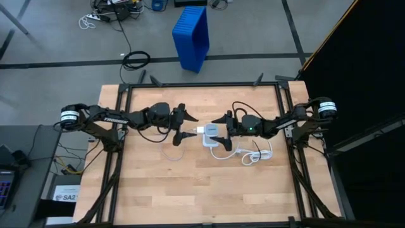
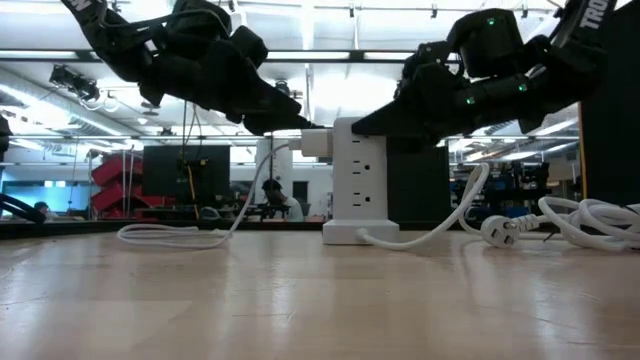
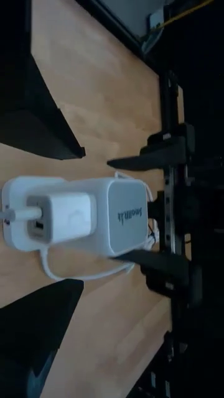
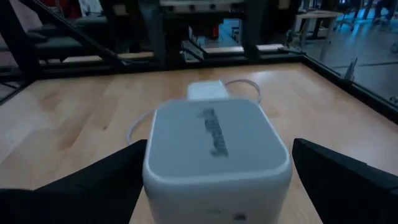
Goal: Plug in charger
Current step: Remove the white charger adapter from the white outlet extension
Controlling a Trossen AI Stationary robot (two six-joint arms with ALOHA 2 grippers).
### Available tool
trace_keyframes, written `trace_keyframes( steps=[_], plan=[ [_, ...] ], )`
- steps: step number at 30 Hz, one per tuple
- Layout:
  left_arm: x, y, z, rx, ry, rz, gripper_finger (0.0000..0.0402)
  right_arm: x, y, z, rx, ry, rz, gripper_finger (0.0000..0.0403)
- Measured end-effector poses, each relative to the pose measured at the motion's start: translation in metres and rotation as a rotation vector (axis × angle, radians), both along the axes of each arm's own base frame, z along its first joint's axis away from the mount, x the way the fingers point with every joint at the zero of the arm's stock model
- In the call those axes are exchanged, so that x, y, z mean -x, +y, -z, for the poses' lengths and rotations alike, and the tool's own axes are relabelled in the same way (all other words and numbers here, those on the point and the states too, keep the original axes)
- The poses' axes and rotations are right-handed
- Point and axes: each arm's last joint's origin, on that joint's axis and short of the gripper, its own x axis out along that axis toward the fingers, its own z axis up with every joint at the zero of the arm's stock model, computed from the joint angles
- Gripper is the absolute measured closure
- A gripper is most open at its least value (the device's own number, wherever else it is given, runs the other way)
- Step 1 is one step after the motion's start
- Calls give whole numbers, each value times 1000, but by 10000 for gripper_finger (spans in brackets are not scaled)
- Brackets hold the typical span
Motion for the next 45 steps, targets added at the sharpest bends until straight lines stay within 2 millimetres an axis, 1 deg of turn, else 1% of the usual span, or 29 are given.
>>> trace_keyframes(
  steps=[6,12,17,20,24,31,37,42,45],
  plan=[
    [-10,2,14,8,8,6,75,0,-1,1,-17,7,2,58],
    [-24,5,14,19,10,4,76,0,-1,2,-23,18,-2,58],
    [-29,7,21,33,37,-27,89,0,-1,2,-35,20,-16,58],
    [-30,7,24,35,43,-27,103,0,0,2,-45,19,-27,60],
    [-30,7,22,32,30,-22,128,0,-1,2,-42,20,-14,67],
    [-30,7,23,34,30,-11,195,0,-1,2,-42,19,-13,99],
    [-30,6,23,33,31,-5,241,-4,-1,0,-44,34,-16,119],
    [-30,6,23,38,32,14,273,-5,-1,-1,-47,46,-20,118],
    [-30,6,23,38,31,16,274,-5,-1,0,-62,54,-42,112]
  ],
)
